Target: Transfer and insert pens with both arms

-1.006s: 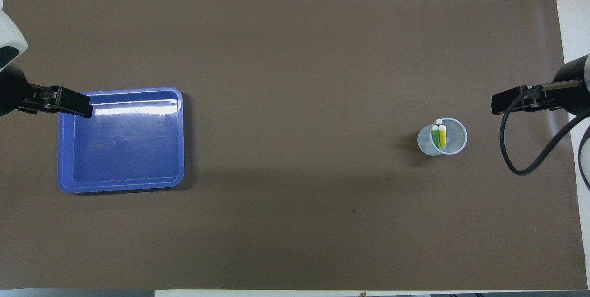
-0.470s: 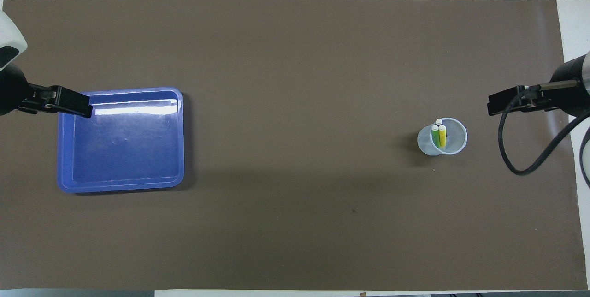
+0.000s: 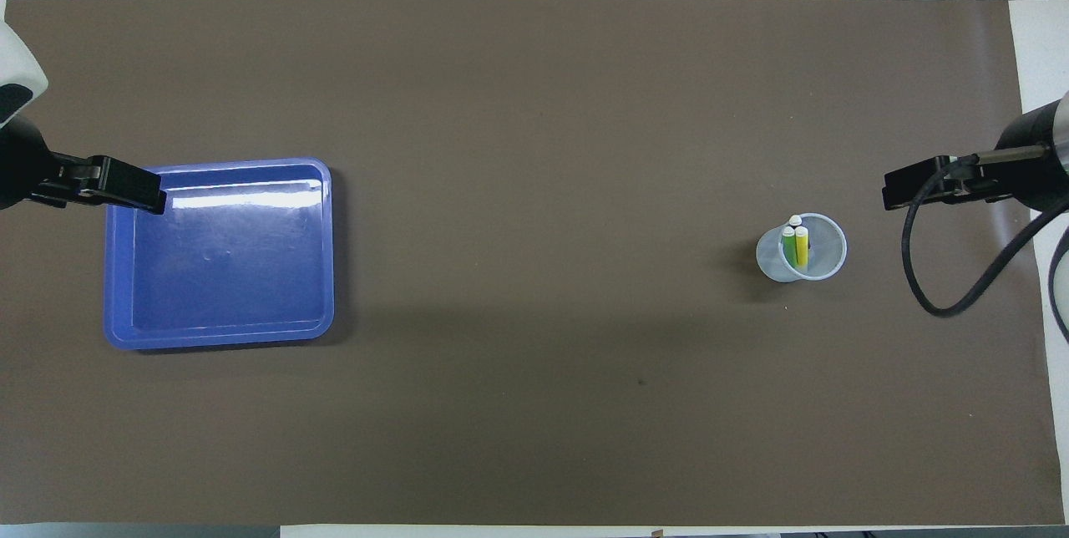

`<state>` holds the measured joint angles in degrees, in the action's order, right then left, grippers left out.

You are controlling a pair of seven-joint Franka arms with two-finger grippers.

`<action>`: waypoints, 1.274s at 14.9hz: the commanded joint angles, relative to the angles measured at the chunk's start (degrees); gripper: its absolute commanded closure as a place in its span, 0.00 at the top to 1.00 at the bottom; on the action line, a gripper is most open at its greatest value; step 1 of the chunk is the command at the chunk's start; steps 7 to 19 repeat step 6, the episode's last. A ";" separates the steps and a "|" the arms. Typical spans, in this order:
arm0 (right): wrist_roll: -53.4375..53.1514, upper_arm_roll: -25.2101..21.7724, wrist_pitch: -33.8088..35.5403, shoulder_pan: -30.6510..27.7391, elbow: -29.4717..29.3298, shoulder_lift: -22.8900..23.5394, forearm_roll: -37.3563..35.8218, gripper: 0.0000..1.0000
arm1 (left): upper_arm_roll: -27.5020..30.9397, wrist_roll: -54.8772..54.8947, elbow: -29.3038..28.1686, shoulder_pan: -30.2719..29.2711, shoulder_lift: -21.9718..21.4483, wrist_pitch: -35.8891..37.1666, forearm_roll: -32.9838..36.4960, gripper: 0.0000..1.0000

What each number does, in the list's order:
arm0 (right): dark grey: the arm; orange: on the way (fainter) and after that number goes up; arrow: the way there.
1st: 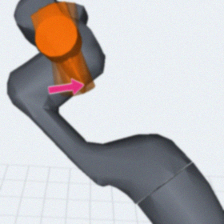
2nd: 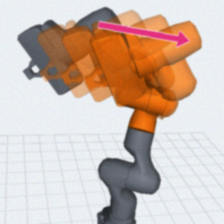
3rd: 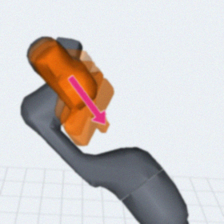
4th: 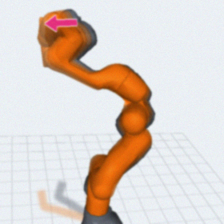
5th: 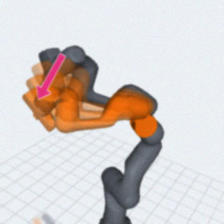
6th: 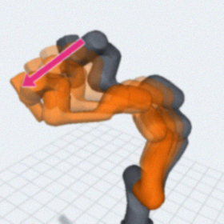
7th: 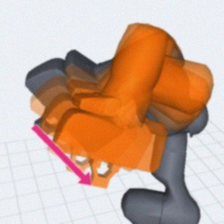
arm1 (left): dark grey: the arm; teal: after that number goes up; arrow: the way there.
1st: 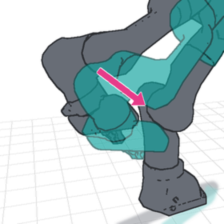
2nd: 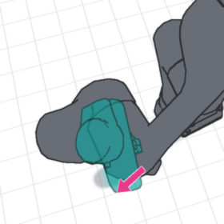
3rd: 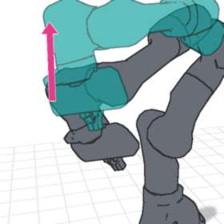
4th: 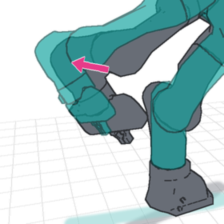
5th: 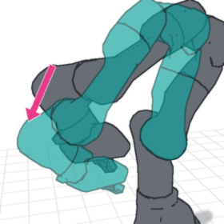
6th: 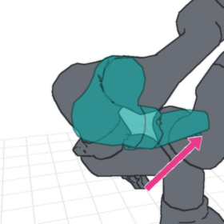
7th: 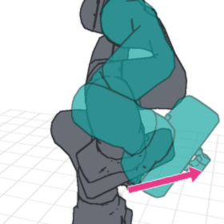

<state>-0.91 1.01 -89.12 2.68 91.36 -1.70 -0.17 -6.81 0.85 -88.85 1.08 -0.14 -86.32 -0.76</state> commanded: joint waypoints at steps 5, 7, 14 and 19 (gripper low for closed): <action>-0.94 0.13 0.35 -0.22 0.66 -0.32 0.87 1.00 | 0.65 0.02 -1.24 0.33 -1.01 -0.70 -0.65 1.00; -0.94 0.13 0.35 -0.22 0.66 -0.32 0.87 1.00 | 0.65 0.02 -1.24 0.33 -1.01 -0.70 -0.65 1.00; -0.94 0.13 0.35 -0.22 0.66 -0.32 0.87 1.00 | 0.65 0.02 -1.24 0.33 -1.01 -0.70 -0.65 1.00; -0.94 0.13 0.35 -0.22 0.66 -0.32 0.87 1.00 | 0.65 0.02 -1.24 0.33 -1.01 -0.70 -0.65 1.00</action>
